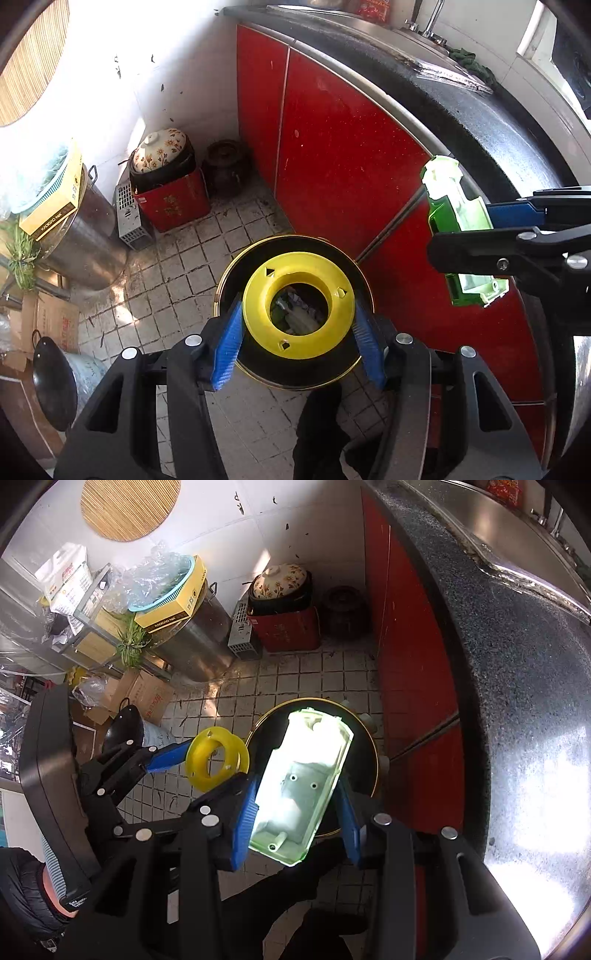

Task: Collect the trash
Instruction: 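Carry both items to the black bin and open both tools to drop them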

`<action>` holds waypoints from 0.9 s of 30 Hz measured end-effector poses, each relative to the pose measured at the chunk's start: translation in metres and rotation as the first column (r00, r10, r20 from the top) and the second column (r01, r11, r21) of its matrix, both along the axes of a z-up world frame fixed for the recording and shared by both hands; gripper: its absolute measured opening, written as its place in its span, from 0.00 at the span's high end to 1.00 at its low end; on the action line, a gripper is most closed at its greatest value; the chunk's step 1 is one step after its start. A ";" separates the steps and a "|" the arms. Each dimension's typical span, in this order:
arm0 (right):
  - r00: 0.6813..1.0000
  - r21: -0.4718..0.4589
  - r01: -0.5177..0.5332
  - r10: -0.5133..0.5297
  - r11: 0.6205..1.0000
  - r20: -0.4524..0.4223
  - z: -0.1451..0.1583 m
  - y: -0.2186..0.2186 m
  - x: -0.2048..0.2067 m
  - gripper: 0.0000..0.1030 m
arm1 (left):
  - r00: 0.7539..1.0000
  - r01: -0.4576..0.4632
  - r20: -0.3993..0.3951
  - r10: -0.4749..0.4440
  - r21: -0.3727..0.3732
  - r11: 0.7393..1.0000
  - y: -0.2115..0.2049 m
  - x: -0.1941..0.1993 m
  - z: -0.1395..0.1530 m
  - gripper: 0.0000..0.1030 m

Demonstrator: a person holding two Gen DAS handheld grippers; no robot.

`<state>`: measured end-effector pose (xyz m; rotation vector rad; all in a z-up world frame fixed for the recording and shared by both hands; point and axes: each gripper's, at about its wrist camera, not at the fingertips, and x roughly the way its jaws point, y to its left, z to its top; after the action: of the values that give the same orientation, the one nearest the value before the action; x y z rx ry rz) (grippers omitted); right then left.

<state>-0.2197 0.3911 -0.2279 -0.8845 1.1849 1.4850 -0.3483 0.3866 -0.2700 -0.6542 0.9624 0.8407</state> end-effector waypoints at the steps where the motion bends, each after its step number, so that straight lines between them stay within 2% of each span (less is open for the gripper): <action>1: 1.000 0.001 0.003 -0.003 1.000 0.002 -0.001 0.002 0.000 0.60 | 1.000 0.003 0.001 -0.003 -0.004 1.000 0.002 -0.001 -0.002 0.47; 3: 1.000 0.002 0.005 -0.005 1.000 0.002 -0.003 0.004 0.000 0.60 | 1.000 0.010 -0.001 -0.010 -0.011 1.000 0.005 -0.002 -0.006 0.47; 4: 1.000 0.005 0.007 -0.007 1.000 -0.008 -0.002 0.005 0.000 0.59 | 1.000 0.020 -0.003 -0.020 -0.010 1.000 0.005 -0.002 -0.008 0.41; 5: 1.000 0.008 0.010 -0.010 1.000 -0.016 -0.002 0.006 0.001 0.46 | 1.000 0.023 -0.013 -0.023 0.000 1.000 0.005 -0.002 -0.008 0.34; 6: 1.000 0.018 0.018 -0.017 1.000 -0.013 -0.001 0.006 0.002 0.30 | 0.999 0.022 -0.023 -0.022 0.019 1.000 0.004 -0.003 -0.007 0.23; 8: 0.999 0.033 0.028 -0.028 0.999 -0.019 0.003 0.006 0.004 0.22 | 1.000 0.020 -0.017 -0.019 0.042 0.999 0.003 -0.005 -0.003 0.19; 13: 0.999 0.044 0.049 -0.048 0.998 -0.022 0.013 0.000 0.009 0.22 | 1.000 0.003 -0.012 -0.002 0.035 0.999 0.006 -0.012 0.002 0.19; 18: 0.997 0.073 0.078 -0.077 0.994 -0.026 0.035 -0.016 0.018 0.20 | 1.000 0.016 -0.021 -0.015 0.048 0.999 0.002 -0.010 0.017 0.19; 20: 0.994 0.097 0.104 -0.101 0.990 -0.029 0.051 -0.027 0.026 0.19 | 0.999 0.040 -0.022 -0.038 0.063 0.997 -0.003 -0.004 0.029 0.18; 23: 0.986 0.145 0.169 -0.165 0.975 -0.034 0.081 -0.052 0.046 0.14 | 0.995 0.099 -0.026 -0.097 0.116 0.988 -0.014 0.013 0.058 0.10; 27: 0.962 0.224 0.269 -0.270 0.937 -0.026 0.127 -0.099 0.085 0.09 | 0.984 0.178 -0.023 -0.176 0.165 0.970 -0.033 0.049 0.099 0.06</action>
<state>-0.1349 0.2916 -0.1008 -0.5466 1.0610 1.3585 -0.2996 0.3532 -0.1712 -0.4144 0.9322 0.7563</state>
